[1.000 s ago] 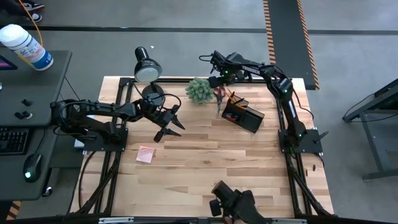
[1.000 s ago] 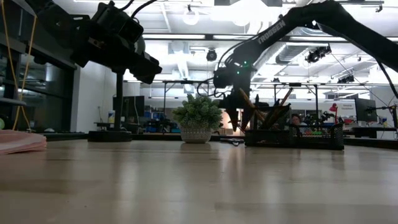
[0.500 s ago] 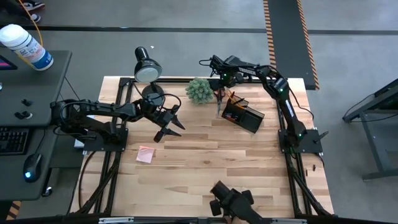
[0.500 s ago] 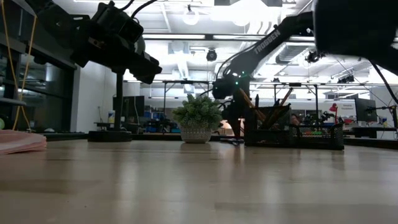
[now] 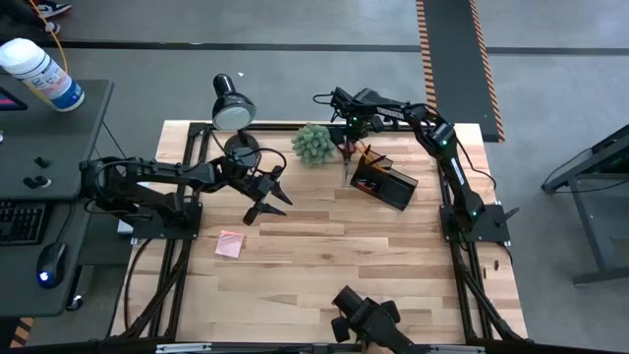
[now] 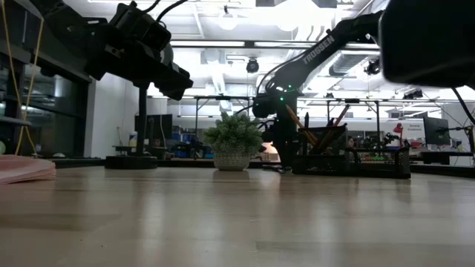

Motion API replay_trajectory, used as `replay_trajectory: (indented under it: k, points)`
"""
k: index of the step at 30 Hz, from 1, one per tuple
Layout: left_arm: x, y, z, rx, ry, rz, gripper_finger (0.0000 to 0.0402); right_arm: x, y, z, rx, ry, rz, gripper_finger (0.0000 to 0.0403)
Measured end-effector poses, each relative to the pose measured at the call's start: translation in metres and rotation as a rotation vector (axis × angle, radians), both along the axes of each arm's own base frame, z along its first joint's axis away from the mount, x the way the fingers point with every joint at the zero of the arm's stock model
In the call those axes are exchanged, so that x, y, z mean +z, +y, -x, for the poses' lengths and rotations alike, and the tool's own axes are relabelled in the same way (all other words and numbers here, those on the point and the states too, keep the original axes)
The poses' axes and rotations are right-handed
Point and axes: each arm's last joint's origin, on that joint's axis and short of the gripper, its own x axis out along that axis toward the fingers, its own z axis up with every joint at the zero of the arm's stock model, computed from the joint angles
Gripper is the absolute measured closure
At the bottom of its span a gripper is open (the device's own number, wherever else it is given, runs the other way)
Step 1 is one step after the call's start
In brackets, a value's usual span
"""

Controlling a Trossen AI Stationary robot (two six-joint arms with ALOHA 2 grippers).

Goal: Pick and place office supplies into organizer
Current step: Put the black scissors into the black desk organizer

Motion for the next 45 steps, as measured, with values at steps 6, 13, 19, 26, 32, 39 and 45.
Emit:
replay_trajectory:
  k: [6, 13, 19, 26, 32, 39, 45]
  points:
    - [-0.001, 0.0, 0.0, 0.0, 0.009, 0.004, 0.0241, 0.001, 0.001, 0.001, 0.022, 0.009, -0.007, 0.0391]
    - [-0.002, 0.0, 0.001, 0.0, 0.019, 0.009, 0.0241, 0.016, 0.005, 0.006, 0.023, 0.025, 0.009, 0.039]
    - [-0.002, 0.0, 0.001, 0.0, 0.019, 0.009, 0.0241, 0.04, 0.007, 0.009, 0.019, 0.002, 0.058, 0.039]
    - [-0.002, 0.0, 0.001, 0.0, 0.021, 0.01, 0.0241, 0.07, 0.009, 0.016, 0.007, 0.024, 0.175, 0.0391]
    - [-0.002, 0.0, 0.001, 0.0, 0.021, 0.01, 0.0241, 0.107, 0.012, 0.024, -0.021, 0.039, 0.347, 0.0391]
    - [-0.002, -0.001, 0.001, 0.0, 0.023, 0.011, 0.0241, 0.157, 0.021, 0.033, -0.051, 0.023, 0.594, 0.0391]
    - [-0.002, 0.0, 0.001, 0.001, 0.024, 0.011, 0.0241, 0.198, 0.055, 0.035, 0.0, 0.025, 0.721, 0.0391]
